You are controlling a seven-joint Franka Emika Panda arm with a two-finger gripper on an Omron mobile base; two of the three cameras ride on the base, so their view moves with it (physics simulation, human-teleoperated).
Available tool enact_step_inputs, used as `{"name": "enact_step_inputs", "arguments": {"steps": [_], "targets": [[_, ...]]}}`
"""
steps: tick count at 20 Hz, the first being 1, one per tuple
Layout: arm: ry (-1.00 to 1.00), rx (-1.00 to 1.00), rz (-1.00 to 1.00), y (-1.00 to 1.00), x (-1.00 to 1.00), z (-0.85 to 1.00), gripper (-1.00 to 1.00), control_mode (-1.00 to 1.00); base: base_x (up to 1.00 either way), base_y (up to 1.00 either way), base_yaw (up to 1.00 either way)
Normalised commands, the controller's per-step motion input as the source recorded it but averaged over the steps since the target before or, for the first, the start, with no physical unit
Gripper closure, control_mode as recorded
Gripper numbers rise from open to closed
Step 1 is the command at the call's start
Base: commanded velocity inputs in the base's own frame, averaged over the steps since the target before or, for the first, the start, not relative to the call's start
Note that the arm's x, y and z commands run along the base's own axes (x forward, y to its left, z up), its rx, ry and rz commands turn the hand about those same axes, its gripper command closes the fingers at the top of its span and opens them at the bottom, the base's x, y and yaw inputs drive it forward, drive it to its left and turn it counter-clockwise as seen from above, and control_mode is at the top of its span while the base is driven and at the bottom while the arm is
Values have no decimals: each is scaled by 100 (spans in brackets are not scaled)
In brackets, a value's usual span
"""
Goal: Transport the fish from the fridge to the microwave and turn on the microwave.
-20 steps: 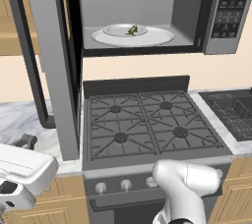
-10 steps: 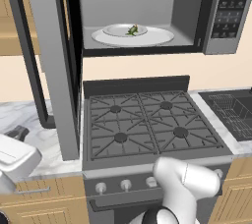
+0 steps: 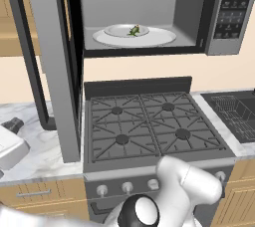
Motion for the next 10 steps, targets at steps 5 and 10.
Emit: {"name": "enact_step_inputs", "arguments": {"steps": [5, 10], "targets": [[-1, 0, -14, 5, 25, 0, 100, -100, 0, 0, 0], [-7, 0, -7, -11, -1, 0, 100, -100, 0, 0, 0]]}}
